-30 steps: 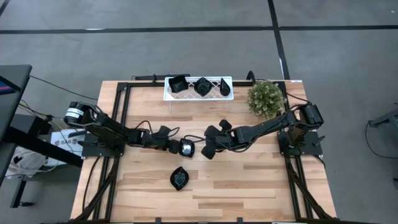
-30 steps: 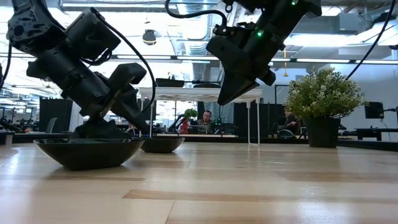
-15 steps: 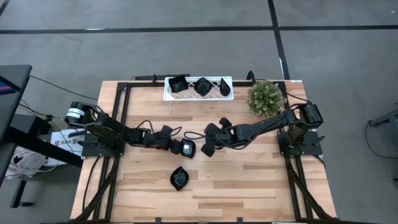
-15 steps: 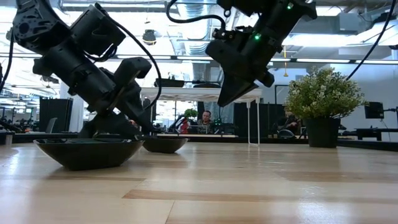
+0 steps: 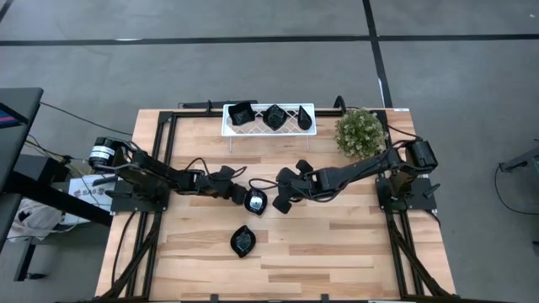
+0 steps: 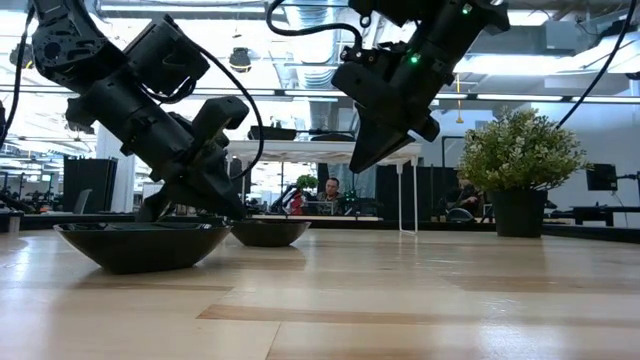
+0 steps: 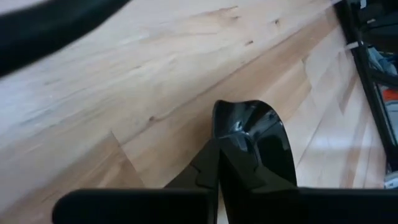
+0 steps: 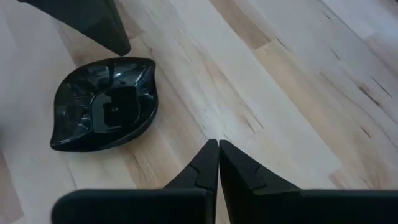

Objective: Pick & Place Mini shaped plates
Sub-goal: Stack the leaf-shaped plate on top of the leaf-shaped plate on the shelf

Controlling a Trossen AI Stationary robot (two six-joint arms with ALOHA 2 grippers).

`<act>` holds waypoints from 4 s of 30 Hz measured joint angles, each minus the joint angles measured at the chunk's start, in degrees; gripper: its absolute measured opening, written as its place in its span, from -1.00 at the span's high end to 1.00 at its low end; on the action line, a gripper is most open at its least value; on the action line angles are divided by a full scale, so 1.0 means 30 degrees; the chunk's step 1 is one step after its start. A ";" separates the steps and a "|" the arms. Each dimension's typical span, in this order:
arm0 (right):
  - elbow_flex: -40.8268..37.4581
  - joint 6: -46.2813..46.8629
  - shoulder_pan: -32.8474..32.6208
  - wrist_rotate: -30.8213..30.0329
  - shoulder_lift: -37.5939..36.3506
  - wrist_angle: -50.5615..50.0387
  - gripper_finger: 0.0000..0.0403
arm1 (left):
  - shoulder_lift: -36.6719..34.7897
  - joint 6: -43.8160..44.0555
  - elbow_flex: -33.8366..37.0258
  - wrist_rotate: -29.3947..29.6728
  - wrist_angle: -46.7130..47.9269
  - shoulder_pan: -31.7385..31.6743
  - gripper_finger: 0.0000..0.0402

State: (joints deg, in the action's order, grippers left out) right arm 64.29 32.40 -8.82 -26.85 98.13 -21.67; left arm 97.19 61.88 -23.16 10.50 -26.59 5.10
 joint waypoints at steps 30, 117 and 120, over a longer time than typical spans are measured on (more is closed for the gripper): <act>0.0000 0.1078 -0.0692 0.1953 0.0000 0.0596 0.96 | -0.0015 0.3042 -0.0046 -0.2687 -0.0173 0.0415 0.10; 0.2448 -0.6441 -0.1248 -0.2066 -0.4017 0.1660 0.02 | -0.4437 -0.6495 -0.9865 0.0551 1.3982 -0.0887 0.98; 0.2645 -0.6445 -0.0711 -0.1393 -0.3279 0.1753 -0.09 | -0.4437 -0.6495 -0.9865 0.0569 1.3976 -0.0828 0.98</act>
State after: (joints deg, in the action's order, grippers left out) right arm 72.23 13.07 -10.95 -31.03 88.29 -16.41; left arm 83.88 42.39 -52.75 12.21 15.33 2.62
